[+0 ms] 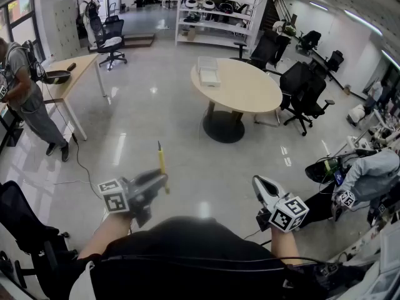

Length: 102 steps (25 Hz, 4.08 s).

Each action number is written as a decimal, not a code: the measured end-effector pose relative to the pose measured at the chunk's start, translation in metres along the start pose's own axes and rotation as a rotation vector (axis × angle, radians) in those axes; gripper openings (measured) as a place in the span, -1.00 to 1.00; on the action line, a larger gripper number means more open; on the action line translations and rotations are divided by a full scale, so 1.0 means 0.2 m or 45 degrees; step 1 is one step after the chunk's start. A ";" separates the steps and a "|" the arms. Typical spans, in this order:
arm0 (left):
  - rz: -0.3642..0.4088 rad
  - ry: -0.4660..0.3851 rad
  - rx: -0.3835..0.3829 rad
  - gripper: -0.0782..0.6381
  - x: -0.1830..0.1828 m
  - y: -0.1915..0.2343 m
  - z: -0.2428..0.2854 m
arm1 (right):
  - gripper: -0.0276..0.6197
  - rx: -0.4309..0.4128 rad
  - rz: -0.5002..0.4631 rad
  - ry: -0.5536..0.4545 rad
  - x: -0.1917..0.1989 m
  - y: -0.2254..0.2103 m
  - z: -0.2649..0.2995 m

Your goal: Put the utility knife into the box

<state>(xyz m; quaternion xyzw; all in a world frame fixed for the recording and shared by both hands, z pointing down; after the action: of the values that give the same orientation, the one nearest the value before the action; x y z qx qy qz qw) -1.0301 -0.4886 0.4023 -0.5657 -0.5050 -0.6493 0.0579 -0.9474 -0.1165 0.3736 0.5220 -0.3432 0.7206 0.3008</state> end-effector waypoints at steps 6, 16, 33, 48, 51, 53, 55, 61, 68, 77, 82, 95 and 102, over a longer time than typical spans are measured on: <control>0.004 -0.003 0.005 -0.47 -0.05 0.05 -0.04 | -0.88 0.000 -0.015 -0.009 -0.01 0.03 0.07; 0.000 -0.035 0.005 -0.47 -0.09 0.10 -0.14 | -0.88 -0.013 -0.024 -0.010 -0.04 0.08 0.18; -0.006 -0.035 -0.012 -0.47 -0.20 0.21 -0.41 | -0.87 -0.001 0.025 -0.021 -0.03 0.25 0.38; -0.044 0.033 0.040 -0.47 -0.26 0.42 -0.43 | -0.87 0.125 0.060 0.022 -0.01 0.27 0.46; -0.029 0.053 0.039 -0.47 -0.24 0.41 -0.31 | -0.87 0.125 0.077 0.015 0.00 0.16 0.43; -0.018 0.057 0.033 -0.47 -0.24 0.42 -0.23 | -0.87 0.114 0.077 0.005 0.00 0.06 0.42; -0.008 0.054 0.026 -0.47 -0.24 0.43 -0.12 | -0.87 0.099 0.075 -0.011 -0.03 -0.05 0.42; -0.008 0.017 0.032 -0.48 -0.23 0.38 0.35 | -0.87 0.056 0.059 -0.038 -0.14 -0.50 0.30; -0.022 0.023 0.071 -0.47 -0.20 0.35 0.95 | -0.87 0.042 0.039 -0.049 -0.23 -0.96 0.11; -0.026 0.145 0.168 -0.47 -0.14 0.42 1.47 | -0.87 0.137 0.119 -0.072 -0.13 -1.33 -0.07; -0.064 0.183 0.251 -0.47 -0.18 0.54 1.68 | -0.87 0.235 0.147 -0.072 -0.15 -1.45 -0.10; -0.072 0.263 0.485 -0.47 -0.66 1.27 1.99 | -0.87 0.467 0.101 -0.090 -0.44 -1.59 0.48; -0.050 0.334 0.542 -0.47 -0.91 1.64 2.09 | -0.87 0.555 0.104 -0.104 -0.55 -1.70 0.83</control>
<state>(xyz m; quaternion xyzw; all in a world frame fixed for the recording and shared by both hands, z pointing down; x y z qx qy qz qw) -0.4715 -0.4360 0.3889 -0.4419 -0.6294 -0.5972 0.2281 -0.5570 -0.0616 0.3660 0.5891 -0.2123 0.7675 0.1371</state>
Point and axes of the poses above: the fingertips, and each gripper's own axes: z forward along the fingers, y to its left, x out of its underside, the point moved 7 cm from there along -z, backward along the fingers, and after that the axes turned 5 degrees about y, right-handed, at the moved point
